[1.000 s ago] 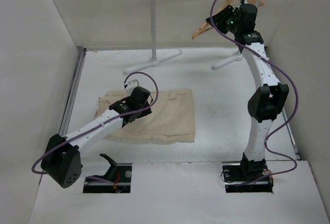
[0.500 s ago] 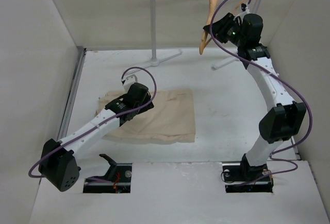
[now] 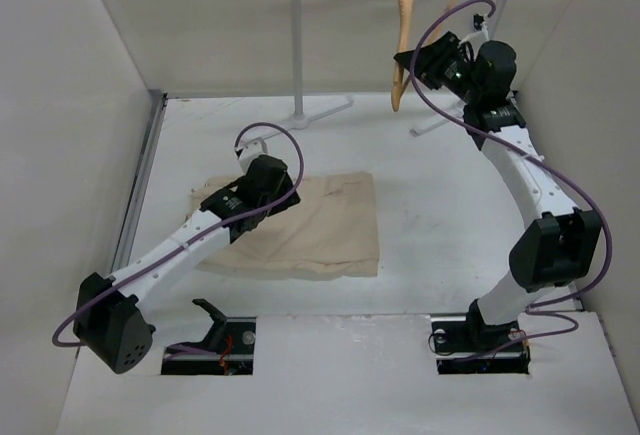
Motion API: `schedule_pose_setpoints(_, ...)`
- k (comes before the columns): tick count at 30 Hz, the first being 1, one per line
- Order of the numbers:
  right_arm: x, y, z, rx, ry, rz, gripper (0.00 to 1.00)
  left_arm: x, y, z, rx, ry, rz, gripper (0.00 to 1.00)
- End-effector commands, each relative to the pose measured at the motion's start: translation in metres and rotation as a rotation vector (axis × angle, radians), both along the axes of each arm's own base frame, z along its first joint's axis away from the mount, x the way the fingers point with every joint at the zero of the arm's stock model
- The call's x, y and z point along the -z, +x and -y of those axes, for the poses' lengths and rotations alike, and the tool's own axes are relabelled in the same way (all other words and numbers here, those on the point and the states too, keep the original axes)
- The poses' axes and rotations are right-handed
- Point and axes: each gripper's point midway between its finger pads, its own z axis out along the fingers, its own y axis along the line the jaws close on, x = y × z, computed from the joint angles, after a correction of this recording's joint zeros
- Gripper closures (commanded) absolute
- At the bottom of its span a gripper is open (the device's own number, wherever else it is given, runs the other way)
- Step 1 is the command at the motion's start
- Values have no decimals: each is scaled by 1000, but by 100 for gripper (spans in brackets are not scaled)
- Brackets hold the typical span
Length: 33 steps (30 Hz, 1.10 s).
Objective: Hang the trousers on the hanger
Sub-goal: Pick up the hanger from the clothesline, then place the trousers on the hanger.
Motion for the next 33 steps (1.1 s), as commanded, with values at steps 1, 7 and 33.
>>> schedule_pose_setpoints(1,-89,-41,-5,-67,85,285,83,-31,5,2,3,-32,66,48)
schedule_pose_setpoints(7,-81,-52,-7,-91,109,261,83,-49,10,5,5,-59,96,48)
schedule_pose_setpoints(33,150,-181,-49,-224,-107,-162,83,-182,67,175,345,-262,319,43)
